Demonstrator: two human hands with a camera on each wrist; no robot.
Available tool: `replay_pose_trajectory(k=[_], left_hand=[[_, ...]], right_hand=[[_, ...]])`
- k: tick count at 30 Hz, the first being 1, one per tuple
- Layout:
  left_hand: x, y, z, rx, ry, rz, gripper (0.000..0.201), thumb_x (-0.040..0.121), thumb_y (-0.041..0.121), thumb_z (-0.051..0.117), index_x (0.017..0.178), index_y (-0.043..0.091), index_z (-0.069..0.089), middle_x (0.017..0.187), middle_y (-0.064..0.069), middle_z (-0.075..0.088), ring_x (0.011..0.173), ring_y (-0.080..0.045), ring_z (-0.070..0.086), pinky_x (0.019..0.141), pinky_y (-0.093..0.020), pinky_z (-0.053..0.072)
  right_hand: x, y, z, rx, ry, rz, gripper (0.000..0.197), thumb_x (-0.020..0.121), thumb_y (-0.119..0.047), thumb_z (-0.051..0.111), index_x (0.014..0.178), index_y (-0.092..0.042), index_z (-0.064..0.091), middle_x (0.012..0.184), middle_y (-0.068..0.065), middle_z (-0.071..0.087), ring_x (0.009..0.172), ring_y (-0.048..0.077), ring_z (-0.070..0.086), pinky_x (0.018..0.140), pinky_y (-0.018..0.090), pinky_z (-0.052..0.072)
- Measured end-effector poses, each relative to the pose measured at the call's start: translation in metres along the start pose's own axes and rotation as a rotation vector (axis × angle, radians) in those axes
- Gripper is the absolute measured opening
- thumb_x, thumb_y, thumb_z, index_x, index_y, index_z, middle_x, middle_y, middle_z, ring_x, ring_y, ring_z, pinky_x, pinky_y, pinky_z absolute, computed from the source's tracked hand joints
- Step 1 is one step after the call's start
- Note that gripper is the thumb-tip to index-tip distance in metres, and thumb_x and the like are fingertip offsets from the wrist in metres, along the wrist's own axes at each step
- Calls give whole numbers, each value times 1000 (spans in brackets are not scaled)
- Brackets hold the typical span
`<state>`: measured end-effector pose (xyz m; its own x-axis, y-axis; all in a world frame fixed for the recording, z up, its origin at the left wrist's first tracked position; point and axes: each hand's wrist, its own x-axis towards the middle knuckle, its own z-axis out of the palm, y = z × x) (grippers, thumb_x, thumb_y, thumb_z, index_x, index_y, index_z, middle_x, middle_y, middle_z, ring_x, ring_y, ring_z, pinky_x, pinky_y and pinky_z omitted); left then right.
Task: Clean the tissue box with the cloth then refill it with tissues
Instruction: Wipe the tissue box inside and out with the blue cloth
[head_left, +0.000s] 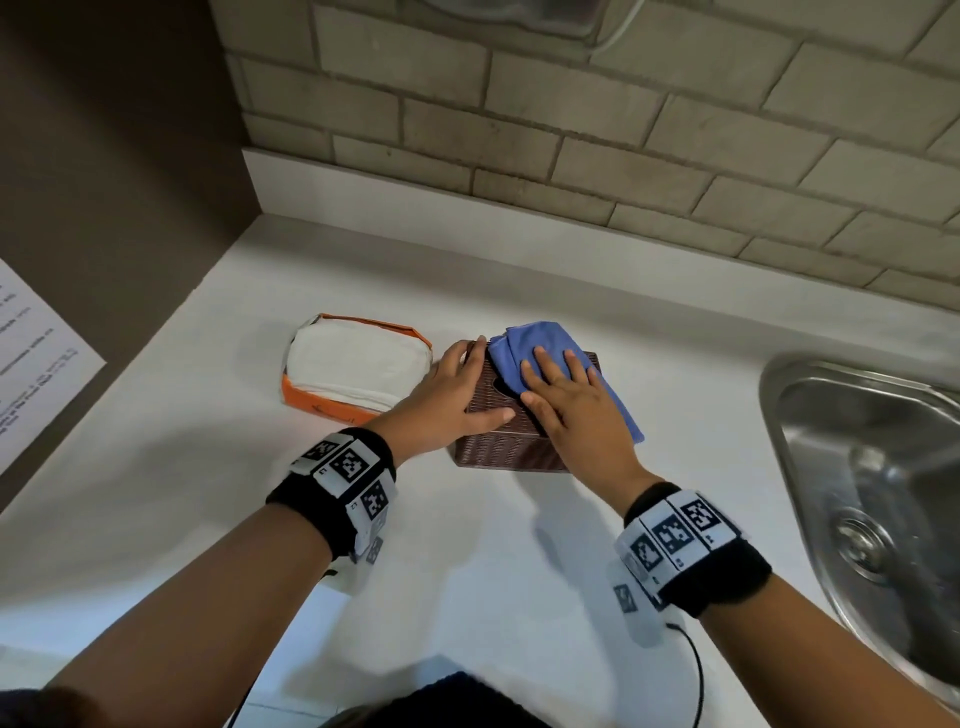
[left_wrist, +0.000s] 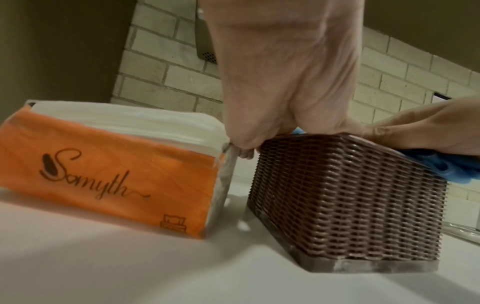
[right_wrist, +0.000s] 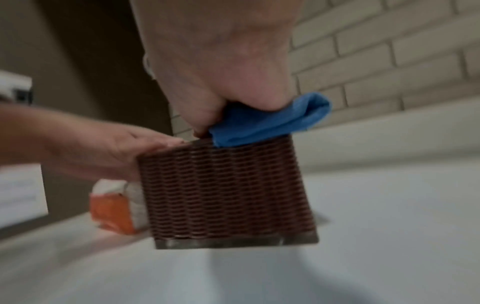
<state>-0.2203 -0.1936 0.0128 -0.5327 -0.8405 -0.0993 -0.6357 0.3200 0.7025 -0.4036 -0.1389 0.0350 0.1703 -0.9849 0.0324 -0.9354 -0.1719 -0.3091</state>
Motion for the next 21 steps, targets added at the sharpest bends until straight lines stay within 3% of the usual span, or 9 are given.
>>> replay_pose_trajectory(k=[5, 8, 11, 15, 16, 18, 20, 21], left_hand=[[-1, 2, -2, 22, -58, -33, 95, 88, 48, 57, 151, 15, -5, 159, -6, 1, 146, -24, 10, 119, -41, 20], [-1, 3, -2, 25, -56, -39, 95, 87, 49, 57, 151, 16, -6, 159, -5, 0, 146, -24, 11, 119, -40, 20], [-1, 3, -4, 34, -73, -37, 95, 88, 49, 57, 151, 17, -6, 160, -4, 0, 146, -22, 10, 118, -36, 19], [0, 1, -3, 29, -78, -43, 95, 87, 48, 58, 151, 18, -6, 159, -5, 0, 146, -23, 10, 119, -38, 18], [0, 0, -3, 27, -75, -43, 96, 87, 48, 58, 151, 18, -6, 159, -5, 0, 147, -23, 9, 119, -39, 18], [1, -1, -3, 25, -83, -42, 96, 87, 48, 58, 151, 18, -6, 159, -4, 0, 147, -22, 8, 120, -40, 17], [1, -2, -3, 17, -90, -40, 96, 87, 50, 57, 151, 18, -7, 159, -3, -1, 147, -22, 7, 120, -40, 17], [1, -2, -3, 15, -92, -40, 97, 87, 51, 57, 151, 18, -7, 159, -3, -1, 147, -22, 7, 120, -40, 17]], right_hand=[[-12, 14, -5, 142, 29, 32, 42, 97, -35, 41, 138, -26, 44, 153, -7, 29, 147, 22, 8, 117, 36, 5], [-16, 10, 3, 57, 79, 37, 47, 96, -45, 40, 140, -28, 42, 154, -6, 29, 146, 23, 7, 118, 40, 8], [-27, 16, 6, 79, 54, -27, 68, 88, -66, 24, 144, -29, 33, 155, -7, 21, 143, 13, -2, 120, 41, 8], [-42, 17, 7, -52, -23, -51, 101, 69, -86, 13, 149, -25, 5, 157, -6, -2, 143, 19, -16, 117, 40, -3], [-43, 10, 6, -94, -90, -54, 108, 65, -89, 14, 149, -24, -4, 157, -7, -11, 142, 21, -21, 116, 41, -5], [-43, 4, -5, -109, -259, -60, 112, 68, -82, 36, 147, -22, -16, 152, -9, -25, 142, 22, -25, 117, 41, -3], [-37, 15, -22, -73, -326, -92, 110, 74, -63, 57, 148, -21, -12, 149, -10, -27, 142, 20, -21, 117, 39, 9], [-33, 23, -28, -91, -295, -130, 106, 75, -63, 56, 149, -22, -9, 150, -9, -25, 142, 20, -19, 116, 40, 14]])
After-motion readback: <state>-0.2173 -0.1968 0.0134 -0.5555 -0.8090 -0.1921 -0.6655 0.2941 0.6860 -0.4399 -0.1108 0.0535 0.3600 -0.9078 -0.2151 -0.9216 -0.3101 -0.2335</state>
